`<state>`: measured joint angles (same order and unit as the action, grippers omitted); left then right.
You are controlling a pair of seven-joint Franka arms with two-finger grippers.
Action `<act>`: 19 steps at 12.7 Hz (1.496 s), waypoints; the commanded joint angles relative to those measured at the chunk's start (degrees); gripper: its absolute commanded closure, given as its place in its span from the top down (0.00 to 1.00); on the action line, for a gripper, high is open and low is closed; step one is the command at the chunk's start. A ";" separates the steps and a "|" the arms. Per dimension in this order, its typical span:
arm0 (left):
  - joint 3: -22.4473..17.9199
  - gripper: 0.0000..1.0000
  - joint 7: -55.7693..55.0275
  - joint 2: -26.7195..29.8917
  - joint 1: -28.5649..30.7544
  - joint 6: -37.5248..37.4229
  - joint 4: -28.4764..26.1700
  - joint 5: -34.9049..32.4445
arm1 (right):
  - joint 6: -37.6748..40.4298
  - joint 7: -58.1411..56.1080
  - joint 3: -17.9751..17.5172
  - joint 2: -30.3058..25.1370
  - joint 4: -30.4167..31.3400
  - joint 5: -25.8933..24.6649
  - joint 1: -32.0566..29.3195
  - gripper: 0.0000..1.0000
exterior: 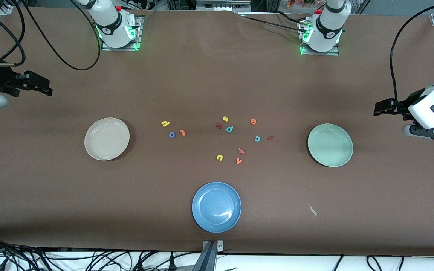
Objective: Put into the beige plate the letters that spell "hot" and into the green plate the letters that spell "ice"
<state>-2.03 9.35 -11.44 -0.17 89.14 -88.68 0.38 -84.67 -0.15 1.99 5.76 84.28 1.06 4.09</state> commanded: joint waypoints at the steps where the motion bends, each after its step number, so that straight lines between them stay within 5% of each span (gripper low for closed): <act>1: 0.18 1.00 0.32 0.72 0.08 0.78 -0.96 -1.52 | 1.00 0.42 0.03 0.21 -1.31 0.17 -0.04 1.00; 19: 0.18 1.00 0.32 0.72 0.08 0.78 -0.96 -1.52 | 0.03 0.42 0.03 0.74 -1.31 0.35 -0.22 1.00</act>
<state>-2.03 9.35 -11.47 -0.17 89.14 -88.69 0.38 -84.72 -0.13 2.01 5.80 84.28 1.06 4.07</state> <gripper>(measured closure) 0.000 0.000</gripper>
